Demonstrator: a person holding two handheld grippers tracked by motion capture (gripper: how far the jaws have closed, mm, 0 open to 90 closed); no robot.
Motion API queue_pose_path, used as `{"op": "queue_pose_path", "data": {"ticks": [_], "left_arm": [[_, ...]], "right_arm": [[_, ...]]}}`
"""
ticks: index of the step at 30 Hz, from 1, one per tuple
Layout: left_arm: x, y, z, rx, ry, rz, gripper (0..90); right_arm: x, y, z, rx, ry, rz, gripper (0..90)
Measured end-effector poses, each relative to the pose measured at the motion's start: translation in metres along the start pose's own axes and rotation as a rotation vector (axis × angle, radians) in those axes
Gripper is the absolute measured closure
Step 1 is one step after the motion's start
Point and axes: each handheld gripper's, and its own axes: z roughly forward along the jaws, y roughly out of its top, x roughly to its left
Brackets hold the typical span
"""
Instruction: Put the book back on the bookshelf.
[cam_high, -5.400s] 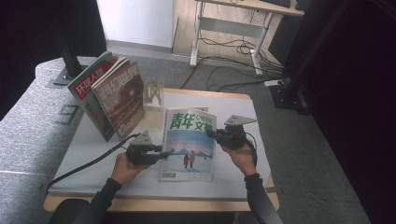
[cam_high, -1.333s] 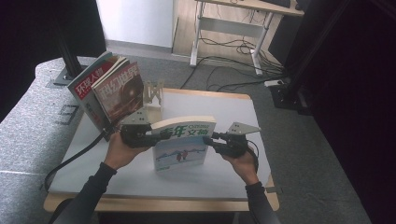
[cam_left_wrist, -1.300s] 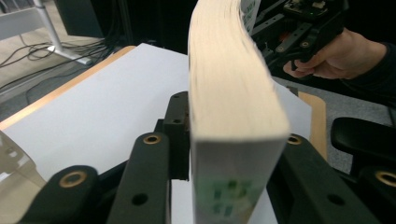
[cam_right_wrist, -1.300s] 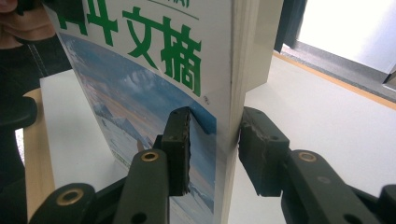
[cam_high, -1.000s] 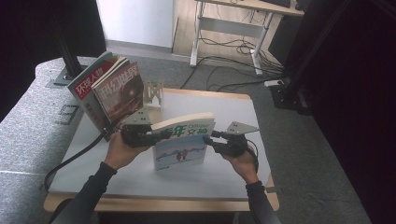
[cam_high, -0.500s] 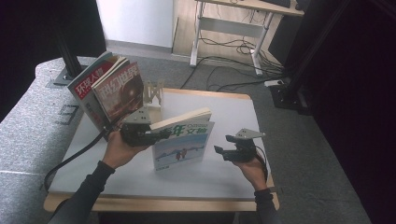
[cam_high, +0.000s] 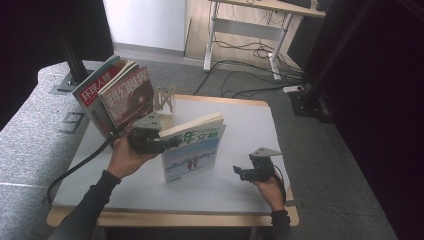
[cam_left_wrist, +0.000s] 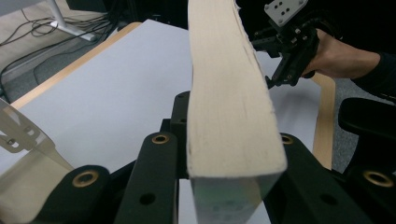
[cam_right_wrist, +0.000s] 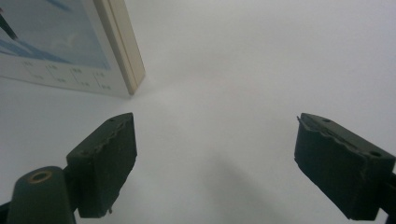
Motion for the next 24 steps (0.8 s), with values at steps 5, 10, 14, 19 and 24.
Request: {"op": "queue_pose_path", "data": {"ticks": [5,10,14,19,24], "left_arm": [[0.002,0.001,0.0,0.006,0.001,-0.018,73.3],[0.003,0.0,0.0,0.001,0.006,-0.028,73.5],[0.004,-0.001,0.0,-0.009,0.014,-0.044,73.5],[0.006,-0.002,0.001,-0.031,0.021,-0.067,73.7],[0.008,0.0,0.0,-0.037,0.044,-0.066,73.8]], "right_arm": [[-0.002,-0.014,0.011,0.04,-0.002,0.028,4.9],[-0.003,-0.021,0.019,0.07,-0.03,0.038,0.0],[-0.004,-0.027,0.023,0.079,-0.037,0.046,0.0],[-0.004,-0.032,0.026,0.095,-0.047,0.034,0.0],[-0.004,-0.032,0.027,0.093,-0.051,0.029,0.0]]}}
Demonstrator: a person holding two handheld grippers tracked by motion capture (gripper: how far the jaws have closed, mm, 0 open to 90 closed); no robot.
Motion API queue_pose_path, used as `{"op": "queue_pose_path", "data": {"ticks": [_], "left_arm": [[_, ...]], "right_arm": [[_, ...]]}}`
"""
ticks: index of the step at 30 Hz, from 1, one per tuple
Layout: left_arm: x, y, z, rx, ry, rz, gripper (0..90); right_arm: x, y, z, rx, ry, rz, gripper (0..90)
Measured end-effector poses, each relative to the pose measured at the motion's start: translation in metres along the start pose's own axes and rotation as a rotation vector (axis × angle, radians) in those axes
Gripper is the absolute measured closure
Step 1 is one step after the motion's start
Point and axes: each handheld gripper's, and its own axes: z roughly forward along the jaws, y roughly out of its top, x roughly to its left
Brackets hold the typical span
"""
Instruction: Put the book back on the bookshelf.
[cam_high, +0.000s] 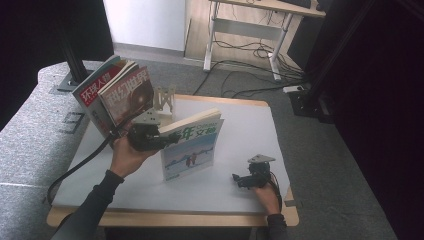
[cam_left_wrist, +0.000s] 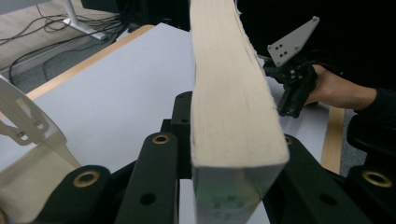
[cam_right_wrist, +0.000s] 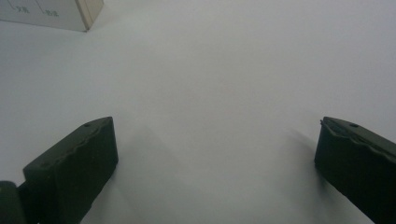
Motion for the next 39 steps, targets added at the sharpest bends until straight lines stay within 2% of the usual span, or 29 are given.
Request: {"op": "queue_pose_path", "data": {"ticks": [6,12,23,32,39], "left_arm": [[0.004,0.003,-0.008,-0.013,0.021,-0.024,73.9],[0.005,0.004,-0.019,-0.012,0.038,-0.027,73.9],[0.014,0.003,-0.041,-0.008,0.08,-0.061,73.9],[0.026,0.001,-0.061,-0.023,0.114,-0.101,73.9],[0.038,-0.001,-0.075,-0.022,0.165,-0.135,73.9]], "right_arm": [[0.0,0.0,0.0,-0.002,-0.001,-0.001,0.0],[0.0,0.0,0.0,-0.002,-0.001,-0.002,0.0],[0.0,0.0,0.0,-0.004,-0.002,0.001,0.0],[0.0,-0.001,0.0,-0.005,-0.002,0.001,0.0],[0.0,-0.001,0.0,-0.004,-0.002,0.001,0.0]]}}
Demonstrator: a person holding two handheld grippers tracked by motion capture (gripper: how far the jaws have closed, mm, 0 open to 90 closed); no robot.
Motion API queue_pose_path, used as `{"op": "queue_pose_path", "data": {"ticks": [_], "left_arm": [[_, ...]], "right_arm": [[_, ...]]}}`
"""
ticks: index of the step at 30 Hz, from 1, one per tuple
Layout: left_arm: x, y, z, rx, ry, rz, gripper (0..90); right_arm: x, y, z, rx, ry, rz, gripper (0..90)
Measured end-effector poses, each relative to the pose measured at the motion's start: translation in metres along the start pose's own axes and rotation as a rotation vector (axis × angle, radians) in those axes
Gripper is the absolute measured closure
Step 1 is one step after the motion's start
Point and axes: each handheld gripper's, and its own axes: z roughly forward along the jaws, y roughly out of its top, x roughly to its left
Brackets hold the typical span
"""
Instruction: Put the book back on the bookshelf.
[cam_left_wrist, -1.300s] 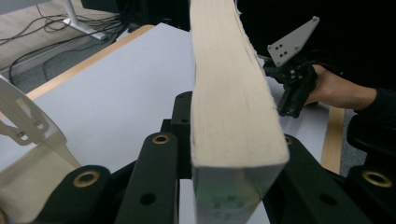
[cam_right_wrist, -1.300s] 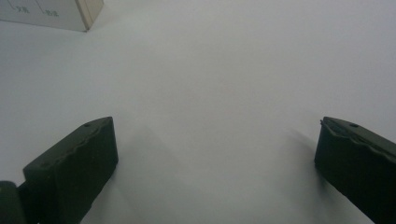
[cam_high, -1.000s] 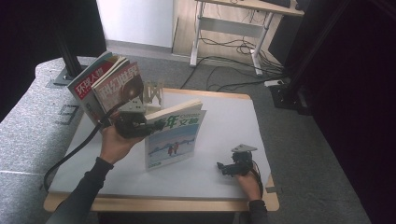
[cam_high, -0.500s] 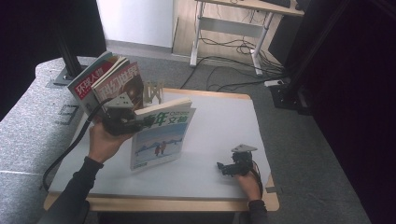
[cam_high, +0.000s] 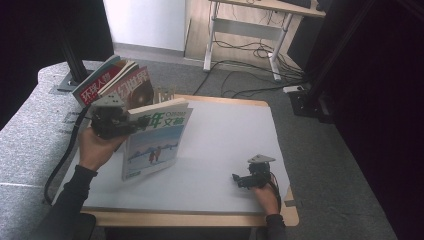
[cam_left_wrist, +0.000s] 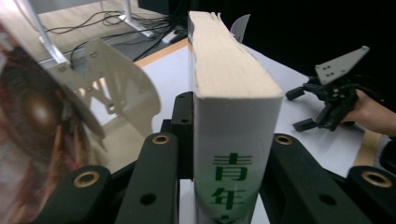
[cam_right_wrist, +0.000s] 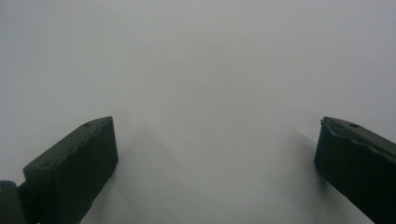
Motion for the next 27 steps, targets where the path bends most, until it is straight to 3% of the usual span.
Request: {"op": "queue_pose_path", "data": {"ticks": [17,27], "left_arm": [[0.033,0.004,-0.015,-0.018,0.102,-0.087,74.0],[0.048,0.012,-0.006,-0.043,0.146,-0.121,74.0]], "right_arm": [[0.0,0.0,0.0,0.0,0.0,0.0,0.0],[0.0,0.0,0.0,0.001,0.002,-0.001,0.0]]}}
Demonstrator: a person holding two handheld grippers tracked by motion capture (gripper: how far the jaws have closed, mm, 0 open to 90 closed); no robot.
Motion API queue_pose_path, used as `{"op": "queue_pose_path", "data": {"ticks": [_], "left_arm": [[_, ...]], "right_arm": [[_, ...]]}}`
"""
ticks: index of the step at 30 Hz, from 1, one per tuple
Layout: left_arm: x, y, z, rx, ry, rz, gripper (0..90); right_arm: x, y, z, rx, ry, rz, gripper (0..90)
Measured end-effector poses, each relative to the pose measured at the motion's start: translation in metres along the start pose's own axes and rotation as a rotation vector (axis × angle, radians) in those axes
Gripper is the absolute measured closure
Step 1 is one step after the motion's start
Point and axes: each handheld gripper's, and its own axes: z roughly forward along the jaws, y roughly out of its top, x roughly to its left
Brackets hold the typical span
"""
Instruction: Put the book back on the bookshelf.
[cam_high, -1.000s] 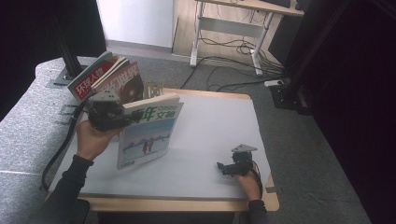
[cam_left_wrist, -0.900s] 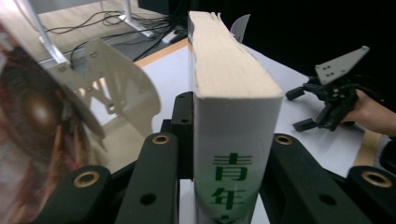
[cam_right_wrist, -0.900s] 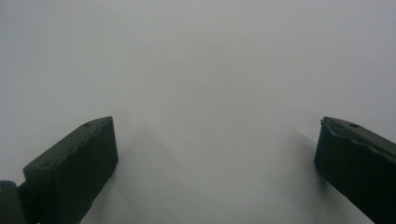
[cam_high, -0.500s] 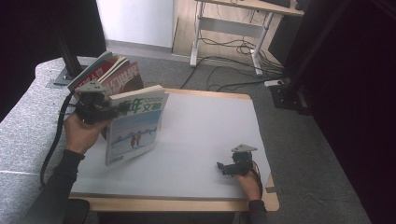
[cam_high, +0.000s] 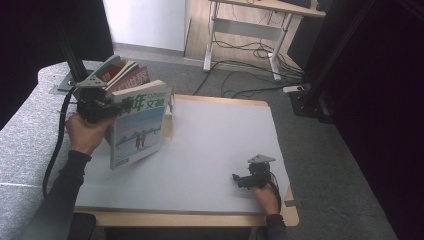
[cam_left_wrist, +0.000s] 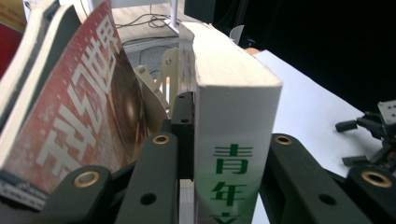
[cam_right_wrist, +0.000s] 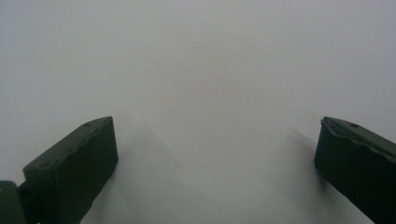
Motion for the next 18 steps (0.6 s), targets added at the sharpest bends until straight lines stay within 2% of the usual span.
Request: {"op": "queue_pose_path", "data": {"ticks": [10,18], "left_arm": [[0.003,0.014,0.021,-0.003,0.03,0.0,74.0],[0.005,0.026,0.047,-0.022,0.042,-0.005,73.9]], "right_arm": [[0.0,0.0,0.0,0.0,0.0,0.001,0.0],[0.0,0.0,0.0,-0.001,0.0,0.001,0.0]]}}
